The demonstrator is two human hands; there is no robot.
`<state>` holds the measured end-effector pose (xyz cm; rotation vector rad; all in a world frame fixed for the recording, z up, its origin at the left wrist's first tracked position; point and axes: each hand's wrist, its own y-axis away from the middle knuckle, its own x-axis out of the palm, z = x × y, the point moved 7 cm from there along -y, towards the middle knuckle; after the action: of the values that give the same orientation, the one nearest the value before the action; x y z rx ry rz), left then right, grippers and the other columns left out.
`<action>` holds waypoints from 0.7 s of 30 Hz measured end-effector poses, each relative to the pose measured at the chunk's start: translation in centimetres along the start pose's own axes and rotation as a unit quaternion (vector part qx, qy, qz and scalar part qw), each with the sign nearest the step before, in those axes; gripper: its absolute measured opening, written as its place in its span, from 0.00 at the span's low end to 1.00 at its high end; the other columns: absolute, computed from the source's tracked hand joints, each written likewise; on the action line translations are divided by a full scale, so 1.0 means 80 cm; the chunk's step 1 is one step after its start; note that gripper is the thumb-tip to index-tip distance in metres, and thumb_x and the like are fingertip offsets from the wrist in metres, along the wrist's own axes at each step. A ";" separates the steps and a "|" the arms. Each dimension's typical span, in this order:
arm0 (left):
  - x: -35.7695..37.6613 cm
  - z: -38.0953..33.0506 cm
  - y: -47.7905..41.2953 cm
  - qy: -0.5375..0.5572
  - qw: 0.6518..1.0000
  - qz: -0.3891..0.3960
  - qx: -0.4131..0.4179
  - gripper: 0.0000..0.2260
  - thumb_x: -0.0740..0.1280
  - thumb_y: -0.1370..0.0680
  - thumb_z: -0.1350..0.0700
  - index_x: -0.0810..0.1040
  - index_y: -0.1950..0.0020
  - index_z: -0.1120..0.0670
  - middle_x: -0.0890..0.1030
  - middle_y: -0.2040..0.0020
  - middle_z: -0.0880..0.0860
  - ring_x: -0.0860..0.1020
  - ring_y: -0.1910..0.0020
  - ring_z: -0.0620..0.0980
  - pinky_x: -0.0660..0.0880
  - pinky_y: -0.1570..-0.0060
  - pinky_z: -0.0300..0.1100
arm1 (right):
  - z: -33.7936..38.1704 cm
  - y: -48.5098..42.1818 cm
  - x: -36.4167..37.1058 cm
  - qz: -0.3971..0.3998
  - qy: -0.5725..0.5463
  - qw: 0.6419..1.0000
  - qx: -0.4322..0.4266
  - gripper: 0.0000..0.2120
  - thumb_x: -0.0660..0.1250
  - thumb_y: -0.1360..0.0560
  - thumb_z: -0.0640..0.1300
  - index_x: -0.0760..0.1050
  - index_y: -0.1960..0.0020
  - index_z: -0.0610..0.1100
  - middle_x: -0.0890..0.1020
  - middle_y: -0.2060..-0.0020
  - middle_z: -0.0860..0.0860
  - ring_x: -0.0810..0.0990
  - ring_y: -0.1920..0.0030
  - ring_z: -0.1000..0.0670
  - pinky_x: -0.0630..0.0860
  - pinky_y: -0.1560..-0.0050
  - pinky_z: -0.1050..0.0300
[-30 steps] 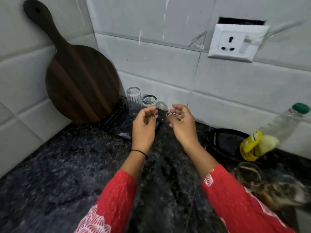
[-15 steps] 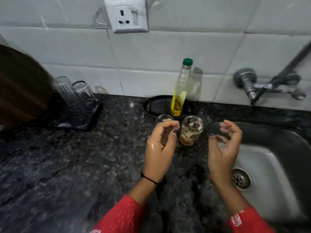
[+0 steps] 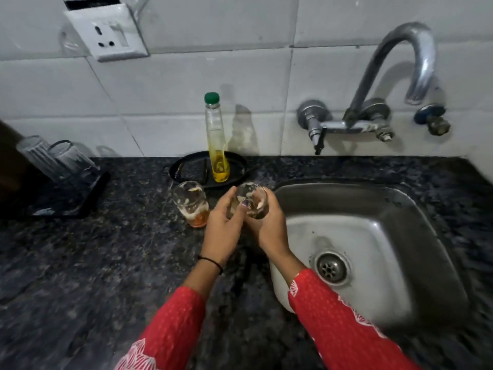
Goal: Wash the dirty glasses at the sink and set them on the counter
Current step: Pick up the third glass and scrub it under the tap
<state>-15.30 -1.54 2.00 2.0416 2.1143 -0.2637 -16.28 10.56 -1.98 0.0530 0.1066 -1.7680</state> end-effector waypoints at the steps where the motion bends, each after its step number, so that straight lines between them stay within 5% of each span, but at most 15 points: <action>1: 0.012 -0.008 0.004 0.006 1.000 0.010 0.008 0.18 0.63 0.21 0.59 0.69 0.30 0.57 0.75 0.34 0.52 0.74 0.37 0.42 0.71 0.34 0.41 | 0.002 0.006 -0.020 -0.008 -0.013 1.000 0.000 0.28 0.78 0.35 0.45 0.72 0.38 0.48 0.82 0.50 0.59 0.81 0.50 0.63 0.76 0.47 0.65; 3: 0.040 -0.030 0.011 0.016 0.999 0.024 0.030 0.14 0.62 0.20 0.62 0.74 0.35 0.56 0.78 0.40 0.48 0.76 0.46 0.31 0.72 0.43 0.28 | 0.012 0.016 -0.065 -0.039 -0.020 0.999 -0.004 0.28 0.79 0.37 0.46 0.72 0.39 0.50 0.82 0.52 0.60 0.80 0.51 0.65 0.75 0.50 0.70; 5: 0.072 -0.050 0.011 0.017 0.999 0.023 0.040 0.12 0.61 0.20 0.62 0.76 0.39 0.55 0.79 0.44 0.49 0.77 0.51 0.29 0.71 0.47 0.26 | 0.015 0.017 -0.116 -0.063 -0.031 0.997 -0.006 0.28 0.77 0.37 0.46 0.74 0.39 0.49 0.83 0.51 0.57 0.82 0.50 0.61 0.76 0.49 0.67; 10: 0.159 -0.092 -0.036 0.016 1.000 0.003 0.018 0.22 0.64 0.21 0.60 0.66 0.29 0.63 0.72 0.31 0.59 0.70 0.32 0.51 0.66 0.31 0.45 | 0.008 0.009 -0.225 -0.062 -0.021 0.997 0.029 0.27 0.74 0.32 0.36 0.73 0.35 0.46 0.82 0.45 0.51 0.81 0.48 0.56 0.76 0.51 0.70; 12: 0.184 -0.119 -0.064 -0.034 0.999 0.000 0.014 0.26 0.64 0.21 0.53 0.64 0.28 0.65 0.70 0.30 0.61 0.68 0.30 0.56 0.66 0.32 0.46 | 0.004 0.010 -0.255 -0.076 -0.024 0.996 0.042 0.27 0.73 0.31 0.35 0.73 0.35 0.47 0.82 0.45 0.50 0.81 0.47 0.55 0.76 0.53 0.70; 18: 0.220 -0.146 -0.130 -0.077 0.995 -0.031 -0.057 0.23 0.57 0.19 0.48 0.75 0.44 0.68 0.78 0.45 0.67 0.77 0.46 0.64 0.70 0.54 0.48 | -0.006 0.015 -0.290 -0.093 -0.023 0.994 0.061 0.26 0.72 0.30 0.36 0.73 0.34 0.48 0.82 0.47 0.51 0.79 0.50 0.61 0.74 0.57 0.71; 21: 0.222 -0.125 -0.138 0.010 0.993 -0.052 -0.106 0.23 0.56 0.18 0.48 0.76 0.47 0.69 0.79 0.50 0.67 0.76 0.56 0.62 0.67 0.59 0.45 | -0.013 0.015 -0.290 -0.094 -0.022 0.993 0.072 0.27 0.73 0.31 0.36 0.73 0.34 0.49 0.82 0.46 0.52 0.80 0.49 0.59 0.76 0.57 0.70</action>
<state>-27.02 17.77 7.04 1.8248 2.1613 -0.0309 -10.48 33.07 -0.88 0.1113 -0.0512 -1.9610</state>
